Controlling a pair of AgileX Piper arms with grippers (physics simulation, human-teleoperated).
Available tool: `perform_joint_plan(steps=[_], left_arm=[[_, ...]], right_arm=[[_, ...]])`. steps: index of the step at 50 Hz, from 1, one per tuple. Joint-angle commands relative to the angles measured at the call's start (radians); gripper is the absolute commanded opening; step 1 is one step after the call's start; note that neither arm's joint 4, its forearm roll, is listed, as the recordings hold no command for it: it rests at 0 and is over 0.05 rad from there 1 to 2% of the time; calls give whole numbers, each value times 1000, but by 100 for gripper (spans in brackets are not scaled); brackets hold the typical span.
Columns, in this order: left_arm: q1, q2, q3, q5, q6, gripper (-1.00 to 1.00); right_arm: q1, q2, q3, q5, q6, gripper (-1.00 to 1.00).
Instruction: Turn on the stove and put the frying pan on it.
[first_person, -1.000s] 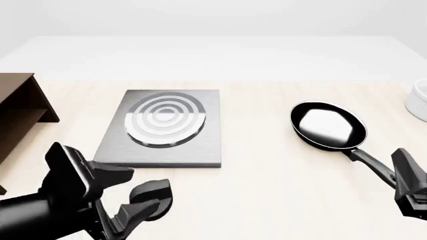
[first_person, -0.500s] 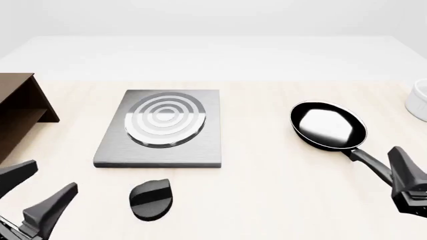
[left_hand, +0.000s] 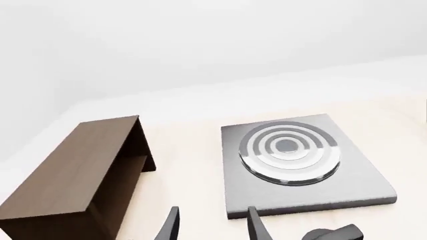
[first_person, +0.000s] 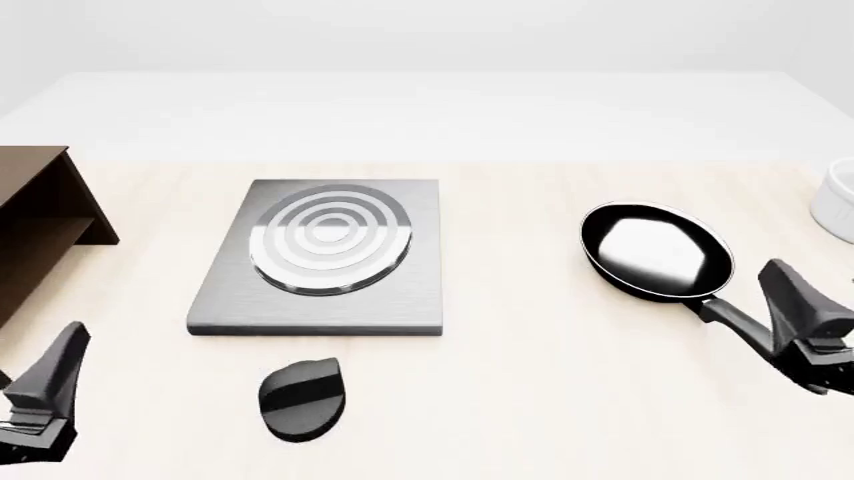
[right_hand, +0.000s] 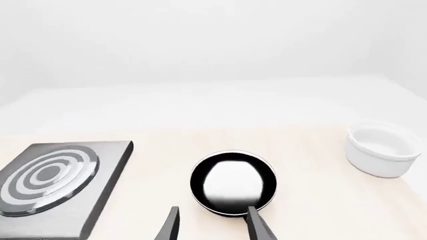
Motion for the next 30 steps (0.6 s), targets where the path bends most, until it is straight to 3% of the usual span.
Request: perform_joint_plan(steps=[1, 3, 5, 10, 17, 20, 22, 30], left_arm=[[73, -9, 21, -42, -35, 100], [89, -9, 20, -32, -70, 100], [99, -9, 21, -21, -81, 100], [108, -9, 21, -17, -82, 100], [112, -9, 21, -1, -98, 100], [111, -9, 21, -1, -97, 100], [111, -9, 21, 1, -98, 100], [112, -9, 21, 4, -103, 100]], right_arm=[[87, 118, -244, 232, 27, 100], [119, 143, -304, 297, 31, 100], [131, 187, -341, 334, 1, 100], [149, 312, -400, 392, -33, 100], [170, 441, -499, 496, -10, 100], [131, 521, -568, 555, -69, 100], [135, 548, -598, 582, -63, 100], [86, 654, -676, 663, -139, 100]])
